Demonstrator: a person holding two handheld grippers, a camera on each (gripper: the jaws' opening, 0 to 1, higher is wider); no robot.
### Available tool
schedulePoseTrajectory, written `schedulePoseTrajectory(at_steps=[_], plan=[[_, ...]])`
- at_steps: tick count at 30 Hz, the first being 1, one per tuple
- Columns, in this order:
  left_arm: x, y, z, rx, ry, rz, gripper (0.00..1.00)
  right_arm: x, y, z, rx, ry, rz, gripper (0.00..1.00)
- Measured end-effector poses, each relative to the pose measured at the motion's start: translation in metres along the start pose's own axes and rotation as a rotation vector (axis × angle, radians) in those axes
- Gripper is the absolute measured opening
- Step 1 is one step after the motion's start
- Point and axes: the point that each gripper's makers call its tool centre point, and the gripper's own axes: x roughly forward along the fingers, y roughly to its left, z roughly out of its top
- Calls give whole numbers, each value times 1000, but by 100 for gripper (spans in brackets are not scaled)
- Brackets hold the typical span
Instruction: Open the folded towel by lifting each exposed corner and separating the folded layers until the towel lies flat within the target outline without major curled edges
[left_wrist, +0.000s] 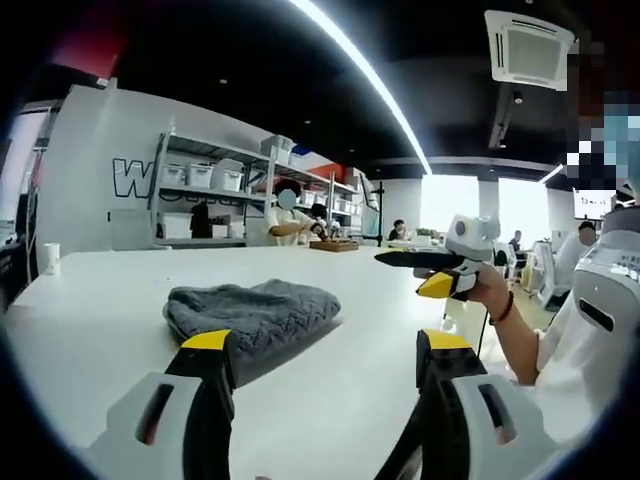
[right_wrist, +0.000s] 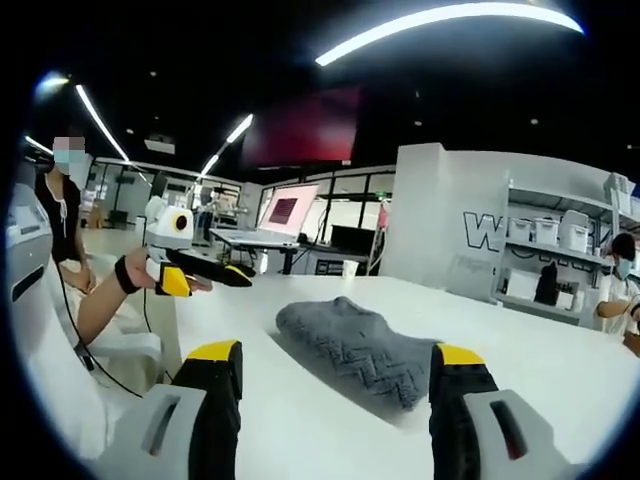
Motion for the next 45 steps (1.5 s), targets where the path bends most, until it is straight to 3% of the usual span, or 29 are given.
schedulePoseTrajectory(at_steps=[16,22,26,45], plan=[[14,9,2,-6,-2,-1,70,10,-10,-1,-1,26,-8,74],[18,11,0,2,23,-8,70,12,-17,-1,5,27,-24,74],[16,19,6,1,9,12,70,13,-17,-3,-1,40,-18,74],[25,24,12,-24,15,21,69,26,-34,-6,5,56,-35,74]])
